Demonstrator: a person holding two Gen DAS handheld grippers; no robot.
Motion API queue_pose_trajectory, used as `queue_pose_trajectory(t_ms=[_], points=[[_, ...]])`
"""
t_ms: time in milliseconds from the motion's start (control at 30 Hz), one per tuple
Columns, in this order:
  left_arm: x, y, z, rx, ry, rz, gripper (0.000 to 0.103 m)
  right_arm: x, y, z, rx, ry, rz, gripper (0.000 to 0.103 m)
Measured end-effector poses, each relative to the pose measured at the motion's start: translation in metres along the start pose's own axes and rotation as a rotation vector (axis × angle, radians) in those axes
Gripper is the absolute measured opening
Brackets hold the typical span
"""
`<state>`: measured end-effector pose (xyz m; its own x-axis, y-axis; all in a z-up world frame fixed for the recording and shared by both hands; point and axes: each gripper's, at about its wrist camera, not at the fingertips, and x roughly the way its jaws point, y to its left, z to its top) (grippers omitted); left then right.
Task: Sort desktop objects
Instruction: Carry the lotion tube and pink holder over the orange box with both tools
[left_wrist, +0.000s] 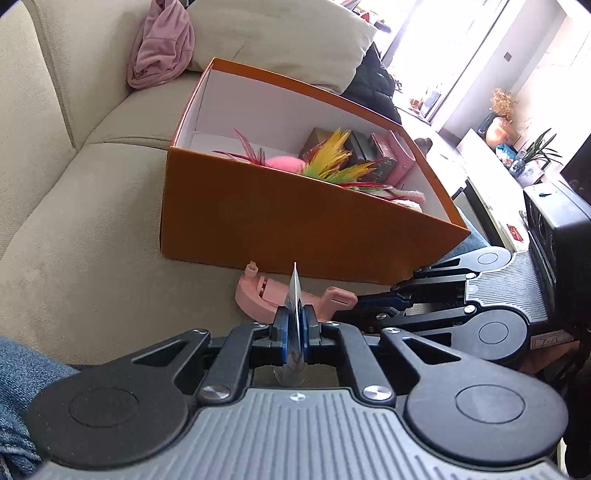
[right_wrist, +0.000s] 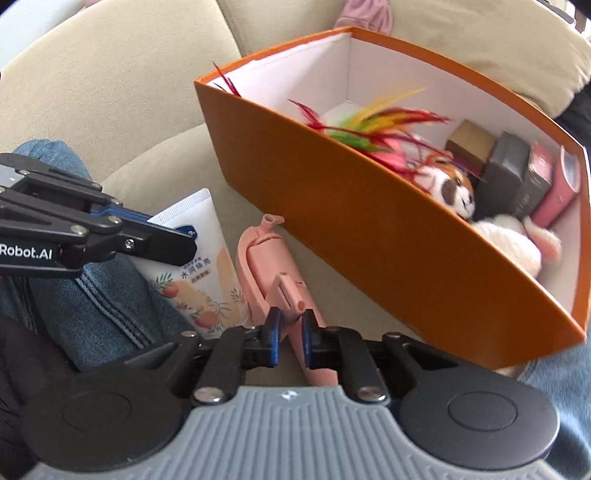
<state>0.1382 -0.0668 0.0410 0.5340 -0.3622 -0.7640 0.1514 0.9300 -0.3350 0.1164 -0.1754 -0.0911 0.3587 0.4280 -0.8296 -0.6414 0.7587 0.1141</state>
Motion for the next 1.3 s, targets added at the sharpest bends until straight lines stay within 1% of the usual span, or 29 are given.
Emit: queue_pose_trajectory(t_ms=[67,100,133,167,200,267,300,433,467,533,567,700,800,867,900,933,967,1033,1100,1167,1200,1300], points=[[-0.001,0.003,0.0,-0.014,-0.003,0.009,0.007,0.002,-0.006,0.005,0.004,-0.01,0.026,0.025],[-0.001,0.004,0.0,-0.018,-0.005,0.012,0.007,0.005,-0.008,0.006,0.002,-0.009,0.026,0.027],[-0.001,0.004,0.001,-0.019,-0.006,0.013,0.007,0.008,-0.012,0.008,-0.001,-0.016,0.032,0.034],[-0.001,0.004,0.001,-0.02,-0.006,0.013,0.007,0.009,-0.014,0.009,0.0,-0.026,0.05,0.034],[-0.001,0.005,0.001,-0.02,-0.006,0.013,0.007,0.011,-0.017,0.01,0.006,-0.03,0.069,0.033],[0.0,0.006,0.001,-0.026,-0.007,0.016,0.007,0.014,-0.018,0.011,0.013,-0.019,0.082,0.024],[0.0,0.006,0.001,-0.03,-0.007,0.018,0.007,0.014,-0.017,0.011,0.017,-0.011,0.089,0.023],[0.0,0.009,0.002,-0.038,-0.008,0.019,0.007,0.003,-0.006,0.007,0.007,0.018,0.119,0.011],[0.0,0.009,0.001,-0.038,-0.01,0.018,0.007,0.001,-0.001,0.005,-0.004,0.032,0.109,0.008],[-0.001,0.007,0.001,-0.035,-0.015,0.019,0.007,-0.004,0.011,0.003,-0.029,0.039,0.061,0.006],[-0.003,0.006,0.0,-0.03,-0.019,0.017,0.007,-0.006,0.012,0.003,-0.013,0.043,0.051,0.006],[-0.018,-0.002,0.0,0.005,-0.056,0.019,0.007,-0.03,0.022,0.003,0.031,-0.021,0.022,0.006],[-0.035,-0.008,0.004,0.013,-0.09,0.009,0.007,-0.059,0.023,0.002,0.064,-0.077,0.038,0.006],[-0.05,-0.013,0.008,0.028,-0.123,-0.005,0.007,-0.074,0.025,0.006,0.084,-0.109,0.044,0.006],[-0.056,-0.016,0.01,0.036,-0.14,-0.006,0.007,-0.081,0.025,0.011,0.097,-0.126,0.047,0.006],[-0.065,-0.019,0.013,0.045,-0.162,-0.004,0.007,-0.091,0.023,0.006,0.104,-0.147,0.047,0.006],[-0.071,-0.021,0.016,0.052,-0.176,0.001,0.007,-0.097,0.025,0.008,0.11,-0.166,0.048,0.006],[-0.084,-0.026,0.026,0.064,-0.199,0.007,0.007,-0.11,0.031,0.018,0.128,-0.211,0.053,0.006],[-0.095,-0.029,0.039,0.079,-0.231,0.007,0.007,-0.108,0.03,0.042,0.141,-0.254,0.057,0.006],[-0.103,-0.031,0.054,0.091,-0.266,0.011,0.007,-0.119,0.03,0.056,0.164,-0.293,0.052,0.006],[-0.105,-0.031,0.062,0.096,-0.28,0.014,0.007,-0.127,0.028,0.065,0.188,-0.311,0.053,0.006],[-0.106,-0.031,0.091,0.11,-0.321,0.044,0.007,-0.129,0.018,0.092,0.251,-0.347,0.057,0.006]])
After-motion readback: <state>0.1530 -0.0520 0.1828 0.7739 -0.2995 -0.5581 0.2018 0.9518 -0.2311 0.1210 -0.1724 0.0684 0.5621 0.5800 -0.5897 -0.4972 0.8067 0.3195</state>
